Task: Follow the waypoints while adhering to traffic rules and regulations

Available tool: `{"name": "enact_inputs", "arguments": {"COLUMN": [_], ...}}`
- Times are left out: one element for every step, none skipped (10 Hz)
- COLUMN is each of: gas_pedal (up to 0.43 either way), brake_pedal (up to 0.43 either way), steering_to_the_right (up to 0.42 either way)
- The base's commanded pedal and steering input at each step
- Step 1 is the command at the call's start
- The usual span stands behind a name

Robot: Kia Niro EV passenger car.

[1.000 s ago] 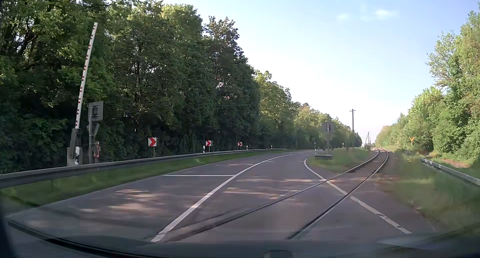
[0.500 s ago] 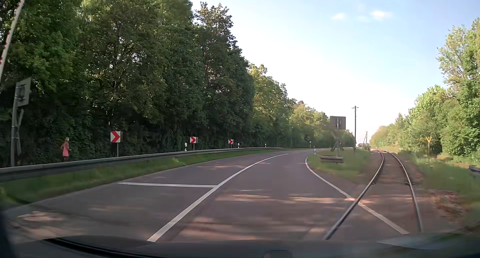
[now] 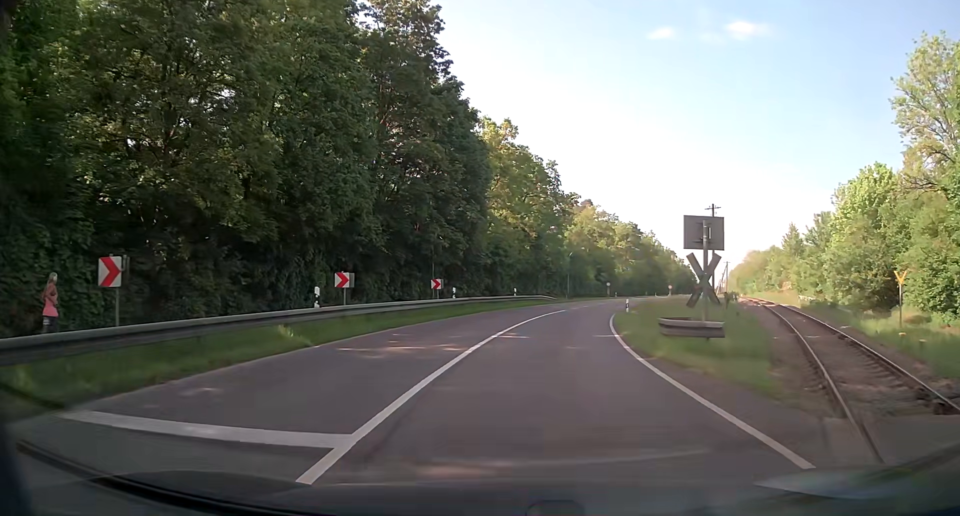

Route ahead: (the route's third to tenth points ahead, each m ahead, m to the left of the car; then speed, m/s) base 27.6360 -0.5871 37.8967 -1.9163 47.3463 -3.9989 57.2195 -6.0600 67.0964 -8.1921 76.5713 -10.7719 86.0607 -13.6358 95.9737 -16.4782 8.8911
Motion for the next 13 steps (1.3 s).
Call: {"name": "enact_inputs", "arguments": {"gas_pedal": [0.130,0.118,0.130,0.150,0.177,0.177,0.209,0.240,0.240,0.177,0.169,0.169,0.169], "brake_pedal": [0.000,0.000,0.000,0.000,0.000,0.000,0.000,0.000,0.000,0.000,0.000,0.000,0.000], "steering_to_the_right": [0.033,0.035,0.034,0.035,0.033,0.027,0.021,0.020,0.020,0.020,0.020,0.020,0.020]}}
